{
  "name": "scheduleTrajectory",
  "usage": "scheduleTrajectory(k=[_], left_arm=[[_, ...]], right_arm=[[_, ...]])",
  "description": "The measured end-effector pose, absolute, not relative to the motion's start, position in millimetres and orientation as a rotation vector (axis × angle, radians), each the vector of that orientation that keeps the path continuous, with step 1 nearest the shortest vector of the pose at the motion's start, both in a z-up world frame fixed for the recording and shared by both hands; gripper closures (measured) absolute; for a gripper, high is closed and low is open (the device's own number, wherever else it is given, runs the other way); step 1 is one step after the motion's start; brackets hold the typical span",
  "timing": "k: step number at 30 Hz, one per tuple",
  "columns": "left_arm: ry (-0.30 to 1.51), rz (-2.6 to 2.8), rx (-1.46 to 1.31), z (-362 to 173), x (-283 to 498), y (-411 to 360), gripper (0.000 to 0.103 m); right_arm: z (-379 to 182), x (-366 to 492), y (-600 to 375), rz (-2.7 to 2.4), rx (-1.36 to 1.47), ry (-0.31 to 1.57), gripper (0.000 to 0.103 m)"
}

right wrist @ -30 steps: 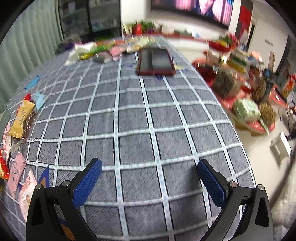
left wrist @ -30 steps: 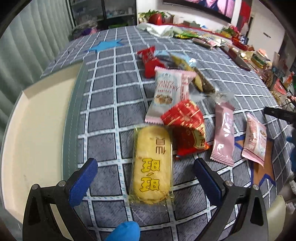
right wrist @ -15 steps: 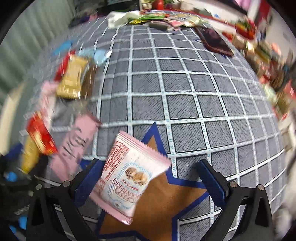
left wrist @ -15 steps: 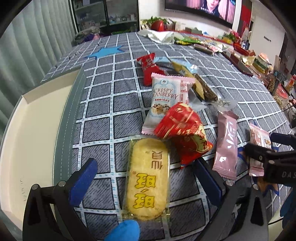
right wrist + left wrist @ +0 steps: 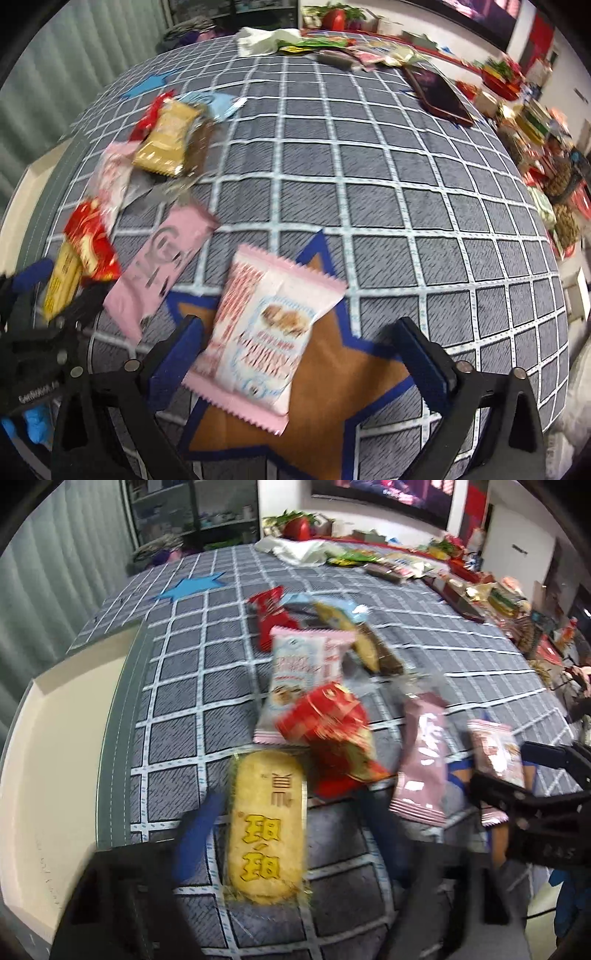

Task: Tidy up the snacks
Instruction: 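Grasp the yellow cake bun with left tool while right tool grasps pink cranberry packet, then place yellow bun in cream tray with left tool while right tool drops pink packet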

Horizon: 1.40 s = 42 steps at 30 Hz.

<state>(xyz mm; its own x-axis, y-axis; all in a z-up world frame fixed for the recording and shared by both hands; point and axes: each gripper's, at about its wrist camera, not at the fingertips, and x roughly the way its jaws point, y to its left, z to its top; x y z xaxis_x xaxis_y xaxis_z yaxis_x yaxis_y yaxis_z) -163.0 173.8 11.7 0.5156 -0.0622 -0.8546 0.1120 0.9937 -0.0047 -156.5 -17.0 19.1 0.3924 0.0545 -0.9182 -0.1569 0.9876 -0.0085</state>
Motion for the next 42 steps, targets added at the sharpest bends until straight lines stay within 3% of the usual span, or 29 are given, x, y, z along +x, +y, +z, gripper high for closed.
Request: scheduleTrajectory(k=[1,3,11,26,32,40,41,42], left_arm=[[1.022,-0.110,0.051,13,-164,174,0.062],[1.029,-0.136,0.003,14,-165,177,0.064],[0.984,-0.147,-0.081,34,-182,191,0.064],[0.811,0.000,-0.170,95,-207,276,0.064],[0.830,0.173,-0.233,84,-214,345,0.064],[0.911,0.250,-0.236,44,-212,372,0.063],[0.918,0.254,-0.236,39,-212,372,0.060],[0.924,0.249,-0.235,34,-211,371,0.051]], right_arm=[[22,-159,-15,0.142,-0.103,1.152,0.034],[26,-159,-14,0.147,-0.105,1.147,0.062],[34,-164,-36,0.285,0.136,1.169,0.062],[79,-153,52,0.534,0.163,1.115,0.062],[87,-145,138,0.681,0.107,1.110,0.062],[77,-130,236,0.802,0.075,1.151,0.061],[75,-127,243,0.801,0.067,1.154,0.061],[73,-125,245,0.798,0.059,1.159,0.060]])
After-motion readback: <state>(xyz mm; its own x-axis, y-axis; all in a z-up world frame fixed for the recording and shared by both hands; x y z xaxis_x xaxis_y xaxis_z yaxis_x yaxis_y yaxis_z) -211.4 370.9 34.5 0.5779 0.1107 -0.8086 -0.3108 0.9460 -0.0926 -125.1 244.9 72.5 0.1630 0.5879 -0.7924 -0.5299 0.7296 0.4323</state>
